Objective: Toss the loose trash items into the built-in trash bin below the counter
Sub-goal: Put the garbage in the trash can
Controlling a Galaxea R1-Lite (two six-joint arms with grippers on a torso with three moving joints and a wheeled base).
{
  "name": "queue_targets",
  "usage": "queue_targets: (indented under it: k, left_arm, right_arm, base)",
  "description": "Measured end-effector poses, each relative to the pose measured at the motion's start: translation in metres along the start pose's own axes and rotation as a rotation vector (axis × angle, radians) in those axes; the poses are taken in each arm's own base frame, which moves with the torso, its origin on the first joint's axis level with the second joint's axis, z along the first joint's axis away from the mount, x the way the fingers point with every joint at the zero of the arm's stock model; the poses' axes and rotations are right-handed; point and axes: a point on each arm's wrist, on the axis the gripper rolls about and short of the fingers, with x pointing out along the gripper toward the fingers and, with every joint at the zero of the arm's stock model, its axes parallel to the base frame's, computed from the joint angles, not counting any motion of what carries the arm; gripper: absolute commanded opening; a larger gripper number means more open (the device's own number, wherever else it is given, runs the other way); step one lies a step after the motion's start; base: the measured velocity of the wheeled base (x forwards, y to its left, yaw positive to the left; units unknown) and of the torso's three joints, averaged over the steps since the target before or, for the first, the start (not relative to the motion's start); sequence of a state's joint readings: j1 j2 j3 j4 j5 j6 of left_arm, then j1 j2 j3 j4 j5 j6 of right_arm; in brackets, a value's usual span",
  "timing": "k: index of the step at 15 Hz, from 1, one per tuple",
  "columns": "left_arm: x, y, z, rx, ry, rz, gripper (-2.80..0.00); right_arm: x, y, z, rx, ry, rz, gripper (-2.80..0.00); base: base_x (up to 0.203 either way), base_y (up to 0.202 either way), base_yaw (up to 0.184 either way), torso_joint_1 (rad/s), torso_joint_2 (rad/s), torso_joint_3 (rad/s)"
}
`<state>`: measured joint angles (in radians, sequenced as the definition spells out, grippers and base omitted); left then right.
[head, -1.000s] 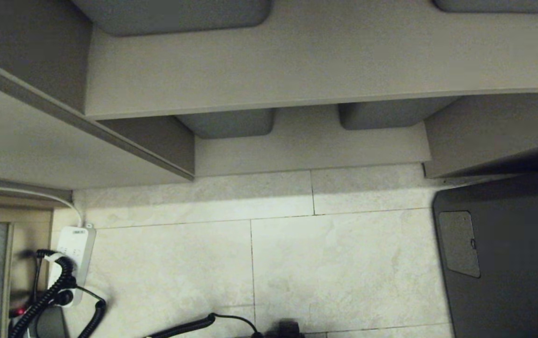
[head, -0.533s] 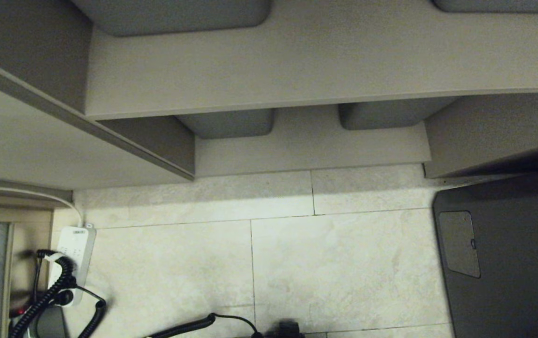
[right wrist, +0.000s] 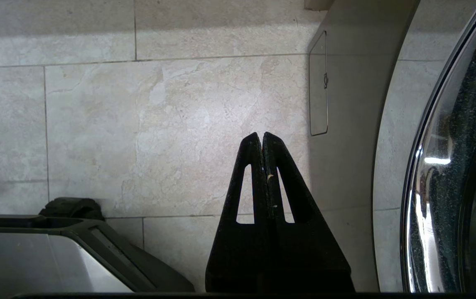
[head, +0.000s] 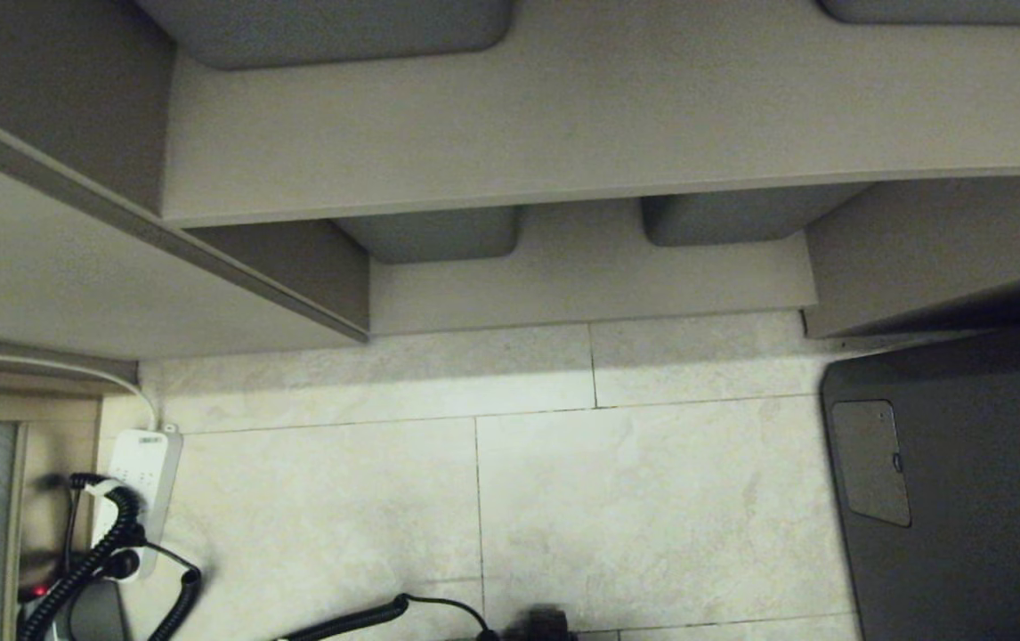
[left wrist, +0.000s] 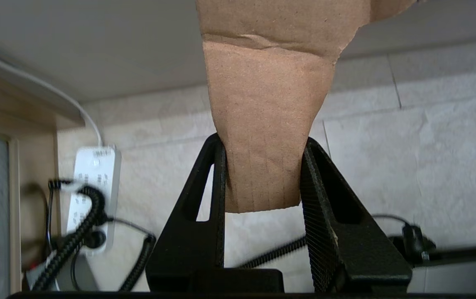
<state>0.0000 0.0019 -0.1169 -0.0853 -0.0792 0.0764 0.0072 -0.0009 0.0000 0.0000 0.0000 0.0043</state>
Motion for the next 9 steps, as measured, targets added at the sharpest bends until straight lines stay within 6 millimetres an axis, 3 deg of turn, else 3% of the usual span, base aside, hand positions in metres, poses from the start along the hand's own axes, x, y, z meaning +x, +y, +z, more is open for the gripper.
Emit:
queue_targets:
  k: [9]
  left_arm:
    - [0.0021, 0.0006, -0.0042, 0.020, -0.037, 0.035, -2.80]
  right_arm:
    - [0.0000, 0.0000, 0.0000, 0.000, 0.000, 0.000, -2.80]
  base:
    - [0.000, 0.000, 0.000, 0.000, 0.00, 0.000]
